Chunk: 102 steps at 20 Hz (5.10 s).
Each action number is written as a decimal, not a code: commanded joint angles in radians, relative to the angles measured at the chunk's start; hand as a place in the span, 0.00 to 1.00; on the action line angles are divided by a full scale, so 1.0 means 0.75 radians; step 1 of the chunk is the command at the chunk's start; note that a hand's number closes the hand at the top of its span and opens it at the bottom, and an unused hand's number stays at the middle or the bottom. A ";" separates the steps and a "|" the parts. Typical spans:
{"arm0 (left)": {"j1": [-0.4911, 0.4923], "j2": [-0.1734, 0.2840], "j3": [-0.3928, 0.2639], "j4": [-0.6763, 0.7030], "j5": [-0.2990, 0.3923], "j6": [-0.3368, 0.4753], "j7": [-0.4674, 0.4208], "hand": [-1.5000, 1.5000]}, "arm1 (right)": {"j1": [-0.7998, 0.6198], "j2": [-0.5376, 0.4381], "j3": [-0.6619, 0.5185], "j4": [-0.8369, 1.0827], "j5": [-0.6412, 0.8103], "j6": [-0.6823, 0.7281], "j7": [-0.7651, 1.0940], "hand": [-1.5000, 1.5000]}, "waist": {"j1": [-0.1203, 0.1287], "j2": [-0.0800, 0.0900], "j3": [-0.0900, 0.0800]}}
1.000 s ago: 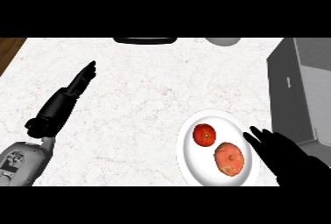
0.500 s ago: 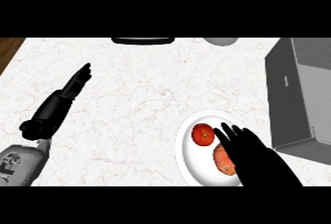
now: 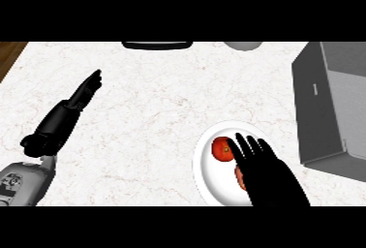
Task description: Pick the squash from the plate and place it in the cardboard box
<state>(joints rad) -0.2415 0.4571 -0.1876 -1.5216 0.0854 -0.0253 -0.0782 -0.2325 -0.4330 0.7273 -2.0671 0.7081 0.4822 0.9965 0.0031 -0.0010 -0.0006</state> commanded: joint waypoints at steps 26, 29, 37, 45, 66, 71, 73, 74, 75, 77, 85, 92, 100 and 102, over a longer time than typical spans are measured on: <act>0.048 -0.179 0.183 0.008 -0.190 -0.154 -0.042 0.50 | 0.317 0.077 -0.165 0.251 0.423 -0.037 -0.318 0.00 | -0.010 0.001 0.001; 0.029 -0.209 0.184 -0.072 -0.205 -0.174 0.058 0.50 | 0.208 0.211 -0.218 0.356 0.402 0.048 -0.326 0.00 | -0.005 0.001 0.001; 0.063 -0.231 0.183 -0.124 -0.231 -0.183 0.088 0.50 | 0.136 0.146 -0.190 0.509 0.495 -0.153 -0.641 1.00 | 0.002 0.000 0.001; 0.022 -0.270 0.215 0.013 -0.290 -0.183 0.001 0.50 | 0.142 0.221 -0.126 0.564 0.713 -0.353 -0.697 1.00 | -0.004 0.002 0.001; 0.054 -0.222 0.264 -0.028 -0.258 -0.227 -0.003 0.50 | 0.521 -0.539 -0.713 -0.275 -0.292 -0.649 -1.799 1.00 | -0.042 0.002 0.001; 0.048 -0.229 0.252 -0.079 -0.252 -0.234 0.038 0.50 | 0.487 -0.495 -1.006 -0.152 -0.640 -0.587 -1.626 1.00 | -0.018 0.002 0.001; 0.035 -0.233 0.258 -0.055 -0.260 -0.225 0.045 0.50 | 0.437 -0.541 -1.139 -0.100 -0.767 -0.519 -1.561 1.00 | -0.016 0.002 0.000; 0.031 -0.238 0.256 -0.042 -0.233 -0.256 0.022 0.50 | 0.373 -0.531 -1.156 -0.025 -0.801 -0.509 -1.542 1.00 | -0.003 0.005 0.000; 0.029 -0.259 0.244 -0.033 -0.249 -0.235 0.037 0.50 | 0.332 -0.563 -1.211 0.045 -0.862 -0.463 -1.557 1.00 | -0.001 0.005 0.000; 0.096 -0.257 0.226 -0.078 -0.268 -0.238 0.013 0.50 | 0.265 -0.576 -1.274 0.209 -0.892 -0.447 -1.578 1.00 | 0.015 0.004 0.001; -0.024 -0.225 0.270 -0.024 -0.237 -0.300 0.031 0.50 | -0.129 -0.746 -1.210 0.798 -0.703 -0.304 -1.733 1.00 | 0.039 0.012 0.001; -0.044 -0.279 0.233 0.001 -0.280 -0.260 0.009 0.50 | -0.222 -0.798 -0.947 1.143 -0.453 -0.149 -1.880 1.00 | 0.056 0.021 0.002; 0.029 -0.290 0.213 -0.035 -0.290 -0.271 -0.010 0.50 | -0.477 -0.818 -0.777 1.644 -0.165 -0.081 -2.135 1.00 | 0.076 0.021 0.003; -0.034 -0.328 0.191 -0.023 -0.326 -0.226 0.044 0.50 | -0.496 -0.821 -0.728 1.676 -0.149 -0.015 -2.316 0.00 | 0.057 0.020 0.003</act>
<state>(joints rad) -0.2486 0.2333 -0.0259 -1.5374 -0.1360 -0.2151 -0.0692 -0.5451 -1.0313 0.1242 -0.9147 0.5395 0.4009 -0.6062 0.0540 0.0151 0.0017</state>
